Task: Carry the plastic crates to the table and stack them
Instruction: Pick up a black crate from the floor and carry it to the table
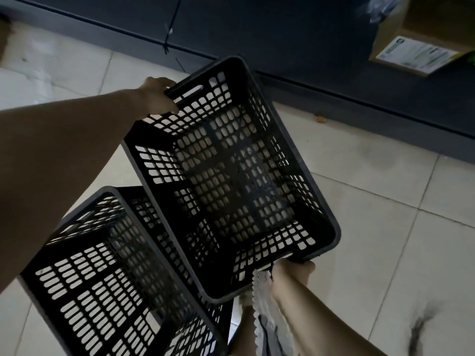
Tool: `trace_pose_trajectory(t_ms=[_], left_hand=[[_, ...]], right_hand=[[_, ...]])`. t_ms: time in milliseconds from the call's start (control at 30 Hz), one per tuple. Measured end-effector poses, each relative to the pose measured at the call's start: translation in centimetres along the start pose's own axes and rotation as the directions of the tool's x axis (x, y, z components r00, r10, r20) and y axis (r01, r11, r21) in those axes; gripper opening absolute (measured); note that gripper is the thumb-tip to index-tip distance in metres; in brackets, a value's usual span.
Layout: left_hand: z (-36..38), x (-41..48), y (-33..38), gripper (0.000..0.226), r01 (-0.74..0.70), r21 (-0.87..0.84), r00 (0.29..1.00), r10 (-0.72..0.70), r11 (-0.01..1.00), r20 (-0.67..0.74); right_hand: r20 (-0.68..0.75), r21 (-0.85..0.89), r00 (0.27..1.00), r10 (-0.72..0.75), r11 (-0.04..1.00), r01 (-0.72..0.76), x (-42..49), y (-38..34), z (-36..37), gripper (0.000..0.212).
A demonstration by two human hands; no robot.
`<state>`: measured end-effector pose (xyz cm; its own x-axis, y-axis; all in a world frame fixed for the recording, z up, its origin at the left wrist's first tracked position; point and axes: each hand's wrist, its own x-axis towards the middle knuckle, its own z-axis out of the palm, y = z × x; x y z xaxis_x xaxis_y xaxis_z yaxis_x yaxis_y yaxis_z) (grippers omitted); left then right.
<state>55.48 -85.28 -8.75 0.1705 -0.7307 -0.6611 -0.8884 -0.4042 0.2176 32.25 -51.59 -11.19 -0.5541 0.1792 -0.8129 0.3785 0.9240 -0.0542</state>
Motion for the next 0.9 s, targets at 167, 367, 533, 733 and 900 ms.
trace_pose_trajectory(t_ms=[167, 367, 533, 733, 900], left_hand=[[-0.1, -2.6, 0.6, 0.051, -0.041, -0.065, 0.99, 0.032, 0.997, -0.136], [-0.7, -7.2, 4.6, 0.026, -0.178, -0.137, 0.944, 0.129, 0.975, -0.305], [-3.0, -14.5, 6.2, 0.027, -0.192, -0.162, 0.908, 0.113, 0.968, -0.403], [-8.1, -27.9, 6.3, 0.023, -0.184, -0.146, 0.882, 0.098, 0.972, -0.461], [-13.3, -39.5, 5.2, 0.023, -0.255, -0.037, 0.842, 0.203, 0.966, -0.5]], right_hand=[[0.006, 0.063, 1.0, 0.022, 0.998, -0.022, 1.2, 0.9, -2.0, 0.02], [-0.006, 0.075, 0.998, -0.057, 0.995, 0.057, 4.1, 1.3, -5.5, 0.026], [0.054, 0.072, 0.989, -0.141, 0.988, 0.137, 3.1, 1.0, -12.3, 0.029], [0.097, 0.017, 0.955, -0.28, 0.96, 0.279, -3.9, -1.1, -24.8, 0.032], [0.133, -0.113, 0.87, -0.475, 0.865, 0.489, -11.3, -6.1, -37.5, 0.037]])
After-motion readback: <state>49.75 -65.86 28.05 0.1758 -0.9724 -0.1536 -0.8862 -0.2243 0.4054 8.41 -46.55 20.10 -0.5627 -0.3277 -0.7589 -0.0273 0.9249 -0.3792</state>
